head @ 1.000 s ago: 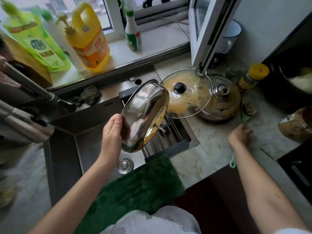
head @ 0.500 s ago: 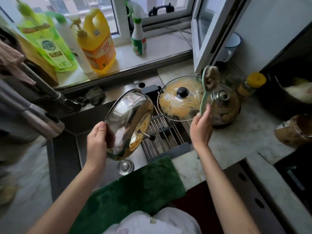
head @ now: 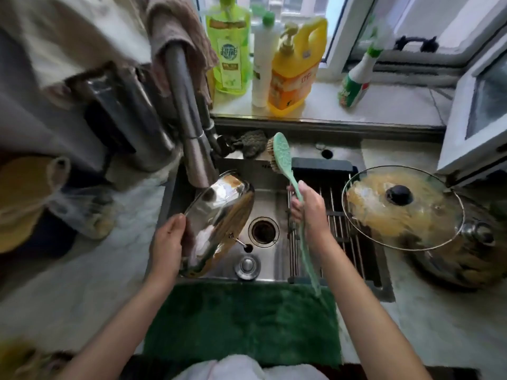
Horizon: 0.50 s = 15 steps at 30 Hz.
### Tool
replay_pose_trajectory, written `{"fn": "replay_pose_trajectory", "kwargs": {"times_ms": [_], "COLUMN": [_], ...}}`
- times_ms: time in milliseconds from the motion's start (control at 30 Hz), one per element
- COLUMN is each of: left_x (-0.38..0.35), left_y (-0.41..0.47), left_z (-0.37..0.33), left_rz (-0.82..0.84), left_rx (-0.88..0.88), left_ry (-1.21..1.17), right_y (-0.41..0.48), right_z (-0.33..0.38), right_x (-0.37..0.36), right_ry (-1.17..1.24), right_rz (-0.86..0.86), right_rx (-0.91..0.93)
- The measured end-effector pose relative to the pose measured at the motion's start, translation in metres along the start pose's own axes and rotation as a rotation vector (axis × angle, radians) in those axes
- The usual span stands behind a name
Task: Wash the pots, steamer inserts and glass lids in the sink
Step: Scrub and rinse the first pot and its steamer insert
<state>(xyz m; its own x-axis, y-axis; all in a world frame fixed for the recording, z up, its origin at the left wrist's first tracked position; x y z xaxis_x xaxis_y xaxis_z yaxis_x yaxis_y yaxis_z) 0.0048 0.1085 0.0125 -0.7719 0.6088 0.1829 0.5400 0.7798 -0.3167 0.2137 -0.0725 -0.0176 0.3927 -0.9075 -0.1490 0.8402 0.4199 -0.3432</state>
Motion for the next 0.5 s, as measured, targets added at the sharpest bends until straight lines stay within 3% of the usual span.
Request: {"fn": "replay_pose_trajectory", "kwargs": {"times_ms": [167, 333, 500], "left_x": [0.021, 0.025, 0.017], "left_y": [0.015, 0.027, 0.044], "left_z": [0.022, 0.029, 0.042], "left_rz": [-0.082, -0.172, -0.182], "left_rx": [0.085, 0.115, 0.2], "left_ry": [-0.044, -0.039, -0.099], "right_y": [0.045, 0.116, 0.163], "right_z": [-0.011, -0.014, -0.009], "right_x": [-0.044, -0.082, -0.138], "right_ry": [0.088, -0.344, -0.557], "right_rz": [0.186, 0.161, 0.31], "right_rx": [-0.092, -0.108, -0.095]}}
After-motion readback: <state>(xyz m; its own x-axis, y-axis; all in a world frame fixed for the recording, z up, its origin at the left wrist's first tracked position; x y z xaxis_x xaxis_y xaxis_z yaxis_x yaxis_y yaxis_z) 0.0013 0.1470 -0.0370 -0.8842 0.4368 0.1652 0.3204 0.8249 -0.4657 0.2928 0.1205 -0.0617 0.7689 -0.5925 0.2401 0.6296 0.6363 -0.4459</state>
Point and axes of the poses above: each hand's wrist, its own y-axis towards the middle knuckle, its own x-axis out of the back of the hand, z = x × y, the point moved 6 cm from there along y, towards the middle knuckle, and after that the axes turned 1 degree about -y, right-handed, at the moved point
